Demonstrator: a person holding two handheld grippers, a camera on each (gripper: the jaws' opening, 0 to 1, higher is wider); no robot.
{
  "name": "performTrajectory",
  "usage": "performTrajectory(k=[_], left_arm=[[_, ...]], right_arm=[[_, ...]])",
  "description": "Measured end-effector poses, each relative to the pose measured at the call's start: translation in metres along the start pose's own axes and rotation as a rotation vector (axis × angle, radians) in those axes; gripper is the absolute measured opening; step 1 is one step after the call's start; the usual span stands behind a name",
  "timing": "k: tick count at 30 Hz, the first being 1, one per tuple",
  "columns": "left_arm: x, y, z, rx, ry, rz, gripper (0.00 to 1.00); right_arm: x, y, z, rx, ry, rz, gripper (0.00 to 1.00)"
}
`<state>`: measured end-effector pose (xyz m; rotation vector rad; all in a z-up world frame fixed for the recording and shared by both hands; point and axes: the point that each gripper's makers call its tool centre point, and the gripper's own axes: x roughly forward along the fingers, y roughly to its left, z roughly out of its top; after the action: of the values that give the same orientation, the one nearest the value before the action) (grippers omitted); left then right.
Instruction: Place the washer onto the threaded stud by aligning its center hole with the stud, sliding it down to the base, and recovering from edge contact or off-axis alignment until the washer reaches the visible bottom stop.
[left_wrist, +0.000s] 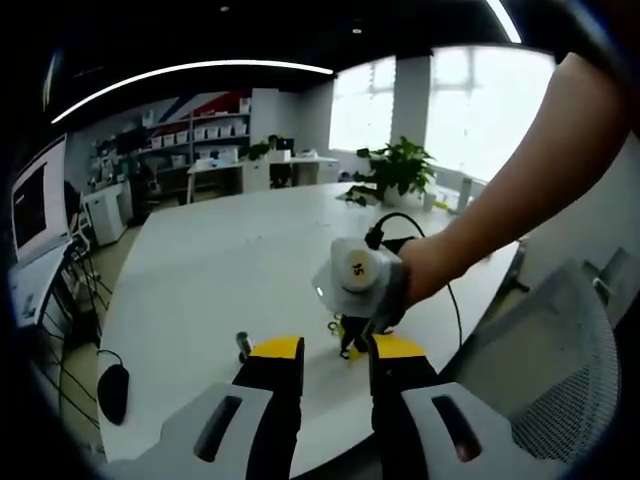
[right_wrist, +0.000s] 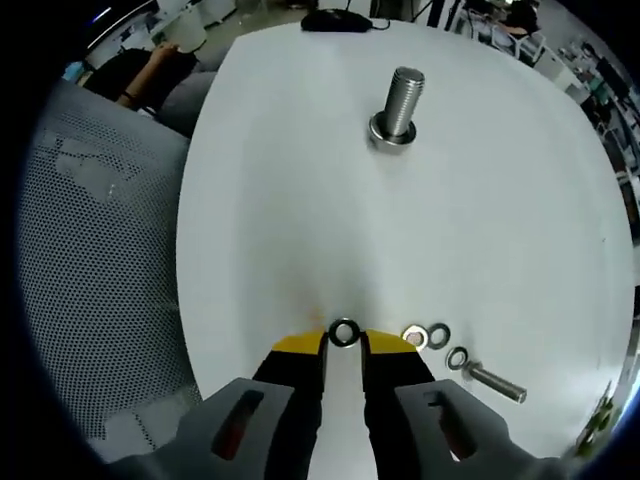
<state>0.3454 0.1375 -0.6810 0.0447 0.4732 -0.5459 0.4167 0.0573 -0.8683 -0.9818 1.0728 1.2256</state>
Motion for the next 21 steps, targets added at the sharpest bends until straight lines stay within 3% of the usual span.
performTrajectory(k=[9,13,21], left_arm=[[0.0007,-0.0001,-0.0019,0.006,0.010,0.003,0.23],[0.0007,0.0003,-0.0031,0.007,0.015,0.005,0.23],[0.0010,0.0005,-0.0040,0.009,0.019,0.007,0.23]], right_arm=[[0.0022,0.0000,0.0019,-0.019,0.066,0.011,0.16],[0.0034,0.0014,0.0019,-0.069,0.107,0.006,0.17],[0.0026,-0.0008,0.0015,-0.030,0.134,0.013,0.16]])
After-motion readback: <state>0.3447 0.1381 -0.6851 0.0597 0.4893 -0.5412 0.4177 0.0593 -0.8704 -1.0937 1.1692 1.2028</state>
